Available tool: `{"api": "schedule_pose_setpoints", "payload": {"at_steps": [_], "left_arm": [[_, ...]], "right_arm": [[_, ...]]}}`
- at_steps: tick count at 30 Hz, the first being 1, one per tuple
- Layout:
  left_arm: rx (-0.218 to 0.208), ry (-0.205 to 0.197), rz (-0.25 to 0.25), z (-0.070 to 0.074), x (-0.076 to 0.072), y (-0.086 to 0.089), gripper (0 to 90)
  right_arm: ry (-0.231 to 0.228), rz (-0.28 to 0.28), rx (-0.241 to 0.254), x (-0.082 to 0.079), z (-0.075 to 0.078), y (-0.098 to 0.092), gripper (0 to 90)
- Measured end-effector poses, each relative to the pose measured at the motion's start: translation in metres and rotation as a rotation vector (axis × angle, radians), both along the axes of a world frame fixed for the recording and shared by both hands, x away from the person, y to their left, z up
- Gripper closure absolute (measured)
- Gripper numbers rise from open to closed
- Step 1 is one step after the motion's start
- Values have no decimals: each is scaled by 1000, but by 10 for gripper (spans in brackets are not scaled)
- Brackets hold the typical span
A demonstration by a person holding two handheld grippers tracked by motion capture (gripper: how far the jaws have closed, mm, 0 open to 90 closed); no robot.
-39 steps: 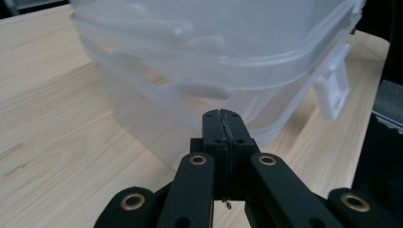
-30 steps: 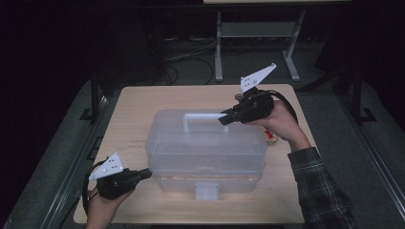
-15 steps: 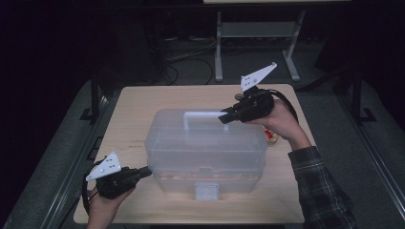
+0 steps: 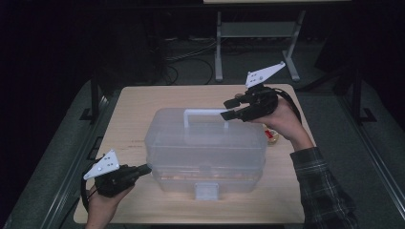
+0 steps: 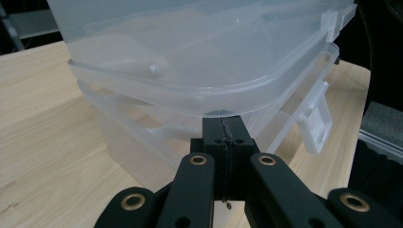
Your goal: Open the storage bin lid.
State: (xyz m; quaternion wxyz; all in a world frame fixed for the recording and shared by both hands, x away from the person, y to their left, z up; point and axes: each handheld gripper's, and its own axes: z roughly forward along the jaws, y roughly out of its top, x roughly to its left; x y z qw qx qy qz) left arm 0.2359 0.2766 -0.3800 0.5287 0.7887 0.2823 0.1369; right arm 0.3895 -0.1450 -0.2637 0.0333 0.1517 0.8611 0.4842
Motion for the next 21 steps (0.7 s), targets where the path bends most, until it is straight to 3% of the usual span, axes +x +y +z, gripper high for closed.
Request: {"api": "schedule_pose_setpoints", "payload": {"at_steps": [11,21], "left_arm": [[-6,-16,-4,11,3,1,900],[0,-29,-14,18,6,1,900]], "right_arm": [[-8,-63,24,-4,8,-21,430],[-17,-139,36,-14,14,-49,428]]}}
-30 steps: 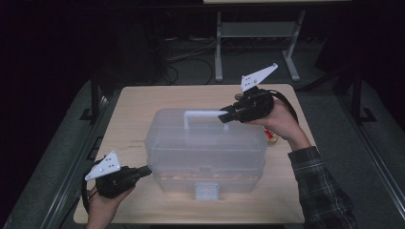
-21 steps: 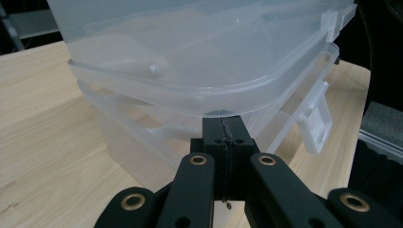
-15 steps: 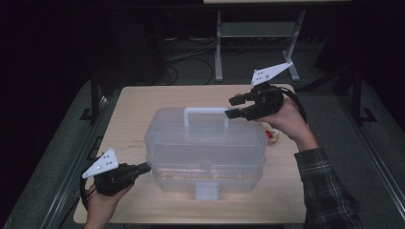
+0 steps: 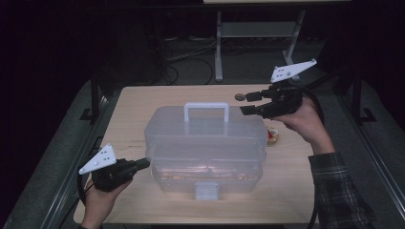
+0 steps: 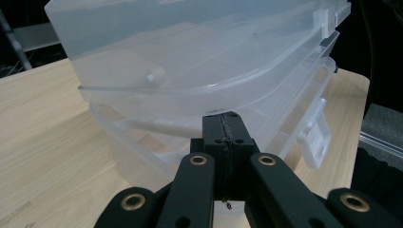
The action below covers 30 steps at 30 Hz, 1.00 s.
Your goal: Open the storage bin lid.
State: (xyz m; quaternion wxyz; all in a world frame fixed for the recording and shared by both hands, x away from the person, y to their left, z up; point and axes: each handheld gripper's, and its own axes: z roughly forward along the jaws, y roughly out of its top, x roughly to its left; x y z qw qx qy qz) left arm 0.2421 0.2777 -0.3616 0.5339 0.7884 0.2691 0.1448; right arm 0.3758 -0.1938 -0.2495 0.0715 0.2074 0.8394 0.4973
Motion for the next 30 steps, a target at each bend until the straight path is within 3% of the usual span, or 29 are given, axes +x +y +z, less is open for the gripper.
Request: {"api": "schedule_pose_setpoints", "payload": {"at_steps": [18,30], "left_arm": [[-2,-25,1,12,4,0,900],[-3,-39,0,17,8,-1,900]], "right_arm": [[-11,-140,17,-20,-17,-58,427],[-40,-213,-19,-41,-33,-80,430]]}}
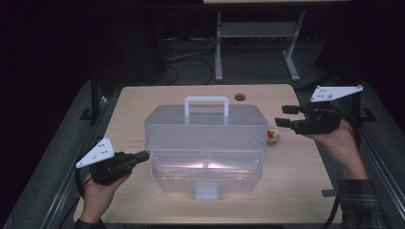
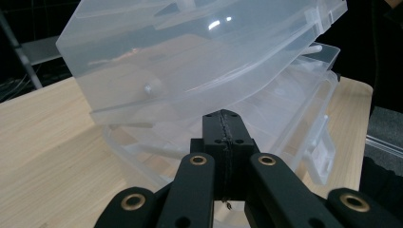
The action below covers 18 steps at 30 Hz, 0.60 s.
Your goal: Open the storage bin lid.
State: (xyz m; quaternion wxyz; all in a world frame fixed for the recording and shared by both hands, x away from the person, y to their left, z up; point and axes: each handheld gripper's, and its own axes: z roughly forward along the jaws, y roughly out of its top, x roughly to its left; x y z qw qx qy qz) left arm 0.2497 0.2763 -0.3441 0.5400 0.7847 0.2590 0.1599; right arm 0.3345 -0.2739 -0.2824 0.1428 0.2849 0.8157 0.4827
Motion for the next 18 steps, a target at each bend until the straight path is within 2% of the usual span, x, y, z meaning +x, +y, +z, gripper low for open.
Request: {"api": "schedule_pose_setpoints", "payload": {"at_steps": [5,18], "left_arm": [[0,-6,0,3,2,0,900],[7,-12,-3,7,7,-2,900]], "right_arm": [[5,-12,-8,-9,-10,-2,433],[14,-51,22,-36,-38,-6,451]]}}
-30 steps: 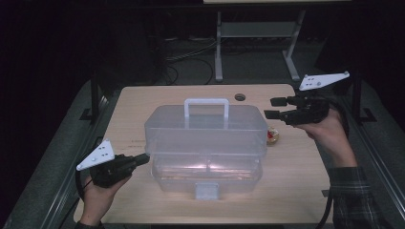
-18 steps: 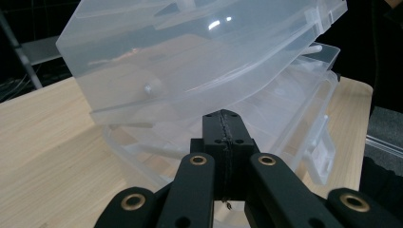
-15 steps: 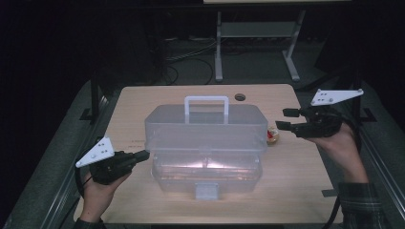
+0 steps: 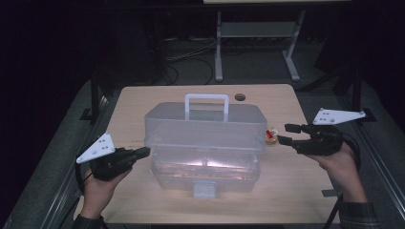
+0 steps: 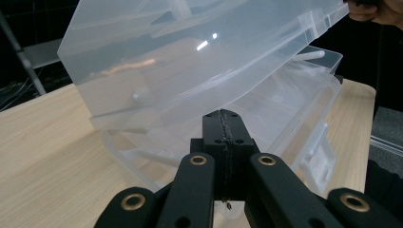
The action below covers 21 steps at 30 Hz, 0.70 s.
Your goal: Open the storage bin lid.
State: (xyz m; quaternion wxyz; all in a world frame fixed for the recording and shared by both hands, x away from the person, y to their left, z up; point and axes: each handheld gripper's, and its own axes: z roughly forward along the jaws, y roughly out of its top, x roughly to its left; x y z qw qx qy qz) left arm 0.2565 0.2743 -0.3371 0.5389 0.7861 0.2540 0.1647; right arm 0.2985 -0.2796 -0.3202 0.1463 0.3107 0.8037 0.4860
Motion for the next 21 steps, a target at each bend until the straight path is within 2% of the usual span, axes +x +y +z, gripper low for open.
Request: {"api": "schedule_pose_setpoints", "payload": {"at_steps": [6,15,21], "left_arm": [[0,3,1,0,1,0,900],[2,3,-1,0,1,0,900],[1,2,-3,0,1,0,900]], "right_arm": [[16,10,-30,-16,-11,9,442],[26,37,-37,-26,-21,27,437],[-2,36,-47,-27,-18,43,438]]}}
